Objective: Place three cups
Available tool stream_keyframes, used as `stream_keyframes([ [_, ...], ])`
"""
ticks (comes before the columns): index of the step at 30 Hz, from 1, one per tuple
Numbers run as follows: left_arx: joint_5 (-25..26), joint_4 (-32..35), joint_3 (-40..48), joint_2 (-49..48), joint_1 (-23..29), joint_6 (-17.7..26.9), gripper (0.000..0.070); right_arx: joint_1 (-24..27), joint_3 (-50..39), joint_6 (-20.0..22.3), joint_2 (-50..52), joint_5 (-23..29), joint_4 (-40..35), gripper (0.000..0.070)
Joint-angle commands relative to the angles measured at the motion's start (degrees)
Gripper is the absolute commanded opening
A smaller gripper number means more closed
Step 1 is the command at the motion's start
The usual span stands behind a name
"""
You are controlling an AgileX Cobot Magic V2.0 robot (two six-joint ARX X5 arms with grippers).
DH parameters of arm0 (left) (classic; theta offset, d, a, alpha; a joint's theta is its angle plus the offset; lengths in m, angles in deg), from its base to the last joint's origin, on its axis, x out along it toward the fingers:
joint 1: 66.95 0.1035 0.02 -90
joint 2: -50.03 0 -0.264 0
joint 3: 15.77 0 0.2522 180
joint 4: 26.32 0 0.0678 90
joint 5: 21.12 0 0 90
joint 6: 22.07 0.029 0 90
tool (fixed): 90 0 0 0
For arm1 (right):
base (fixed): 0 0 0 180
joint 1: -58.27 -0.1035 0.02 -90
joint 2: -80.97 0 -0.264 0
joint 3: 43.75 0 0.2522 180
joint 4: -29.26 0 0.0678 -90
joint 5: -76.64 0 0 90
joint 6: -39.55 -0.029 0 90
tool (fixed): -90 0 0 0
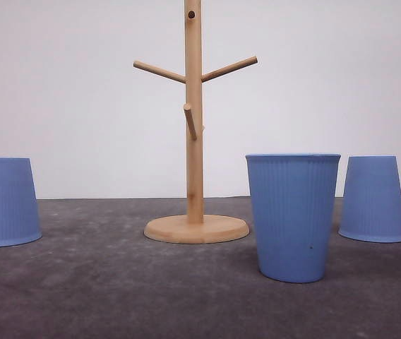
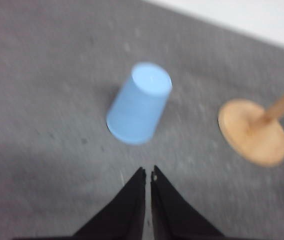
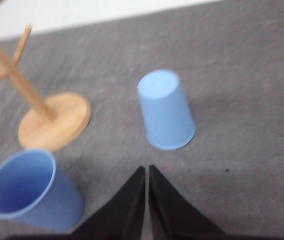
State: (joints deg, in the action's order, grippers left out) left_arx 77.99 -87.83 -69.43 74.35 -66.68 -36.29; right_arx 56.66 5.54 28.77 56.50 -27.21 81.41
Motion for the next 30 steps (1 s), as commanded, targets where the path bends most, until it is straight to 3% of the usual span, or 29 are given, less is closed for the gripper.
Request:
stream_keyframes([
  [1, 2.6, -0.3, -1.9, 1.7, 0.1, 3.2, 0.0003, -0.2, 0.9, 3.5, -1.8, -1.4, -0.2, 0.0006],
  [3, 4.9, -1.1, -2.8, 4.0, -0.6, 4.2, 0.0003, -0.2, 0.9, 4.8, -4.0, -2.9, -0.2, 0.0006],
  [8, 5.0, -0.6, -3.9, 7.5, -5.4, 7.7, 0.0003, -3.9, 0.9, 7.6, -6.5, -2.0, -0.3, 0.0006],
  [15, 1.2, -0.4, -5.4, 9.3, -13.4, 19.6, 0.0003, -10.2, 0.9, 11.0, -6.5, 0.6, -0.3, 0.0006],
  [19, -0.3, -0.6, -5.5, 9.4, -14.7, 21.1, 0.0012, -11.0, 0.9, 11.3, -6.5, 0.4, -0.3, 0.001],
  [20, -0.3, -0.6, -5.5, 9.4, -14.8, 21.1, 0.0031, -11.0, 0.9, 11.3, -6.5, 0.4, -0.3, 0.0018],
  [21, -0.3, -0.6, -5.5, 9.4, -14.8, 21.1, 0.01, -11.0, 0.9, 11.7, -6.5, 0.4, -0.3, 0.0086],
  [22, -0.3, -0.6, -5.5, 9.4, -14.8, 21.0, 0.0207, -11.0, 0.9, 12.0, -6.5, 0.5, -0.4, 0.0178],
  [23, -0.3, -0.6, -5.5, 9.3, -14.8, 21.0, 0.0357, -11.0, 0.9, 12.3, -6.5, 0.6, -0.5, 0.0298],
  [25, -0.3, -0.5, -5.5, 9.4, -14.8, 20.7, 0.0479, -11.0, 0.9, 12.3, -6.5, 0.7, -0.8, 0.0411],
  [30, -1.2, -0.5, -5.5, 9.4, -14.8, 18.4, 0.048, -11.0, 0.9, 12.3, -6.5, 0.7, -1.0, 0.0419],
])
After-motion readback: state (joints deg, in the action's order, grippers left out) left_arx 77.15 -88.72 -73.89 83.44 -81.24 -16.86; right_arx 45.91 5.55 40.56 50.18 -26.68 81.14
